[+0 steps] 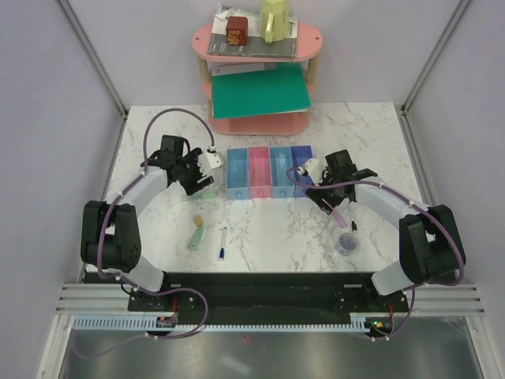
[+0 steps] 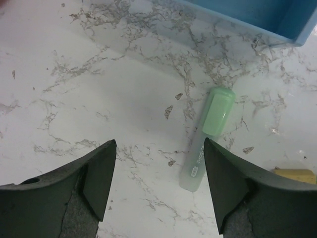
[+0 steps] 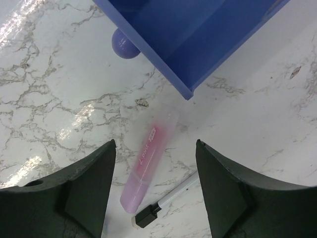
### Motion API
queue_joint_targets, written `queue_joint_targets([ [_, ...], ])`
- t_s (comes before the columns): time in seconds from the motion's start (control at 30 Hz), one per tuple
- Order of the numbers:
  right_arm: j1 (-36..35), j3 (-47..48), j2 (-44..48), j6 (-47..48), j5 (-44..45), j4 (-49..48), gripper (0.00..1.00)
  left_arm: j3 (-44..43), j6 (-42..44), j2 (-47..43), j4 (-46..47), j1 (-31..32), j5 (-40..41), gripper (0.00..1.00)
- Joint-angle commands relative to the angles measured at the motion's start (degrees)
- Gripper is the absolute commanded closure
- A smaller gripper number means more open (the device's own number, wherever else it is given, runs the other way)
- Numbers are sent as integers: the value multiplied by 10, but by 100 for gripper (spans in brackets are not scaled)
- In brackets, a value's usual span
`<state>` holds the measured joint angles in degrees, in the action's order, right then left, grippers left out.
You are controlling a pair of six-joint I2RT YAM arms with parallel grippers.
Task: Sort the stationery into containers
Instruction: Pick up the pen from the center of the board.
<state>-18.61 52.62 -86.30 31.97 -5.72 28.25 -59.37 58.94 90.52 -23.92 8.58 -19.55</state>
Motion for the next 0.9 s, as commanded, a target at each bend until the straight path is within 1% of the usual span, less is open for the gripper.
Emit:
queue_joint_targets([
  [0.0,8,-6,16,6,-6,-16,27,13,-67,-22,-51,-1,-22,22],
  [0.07,10,-6,11,5,-9,-16,27,49,-28,-30,-23,-1,-8,22],
  [0.13,10,-9,3,2,-13,-17,27,61,3,-27,-13,-1,1,22],
  [0.23,14,-18,-5,2,-11,-24,27,68,23,-13,-13,-2,2,23],
  [0.37,23,-24,-19,3,-14,-37,27,59,25,12,-8,-1,-9,23],
  [0.5,28,-25,-40,3,-18,-45,28,58,35,37,3,-1,-2,24],
  [0.6,32,-25,-55,4,-18,-50,32,67,50,48,11,-1,4,25],
  [0.67,34,-26,-61,6,-18,-55,37,77,59,54,16,-1,5,26],
  [0.7,36,-27,-65,6,-18,-56,39,79,64,56,19,-1,6,28],
  [0.77,39,-30,-69,6,-19,-59,46,86,72,65,25,-1,9,32],
  [0.8,40,-30,-70,6,-19,-60,48,87,73,69,28,-1,10,38],
  [0.83,41,-32,-70,6,-20,-61,53,88,77,73,29,-1,13,41],
  [0.87,40,-33,-71,6,-20,-63,56,89,78,79,29,-1,14,44],
])
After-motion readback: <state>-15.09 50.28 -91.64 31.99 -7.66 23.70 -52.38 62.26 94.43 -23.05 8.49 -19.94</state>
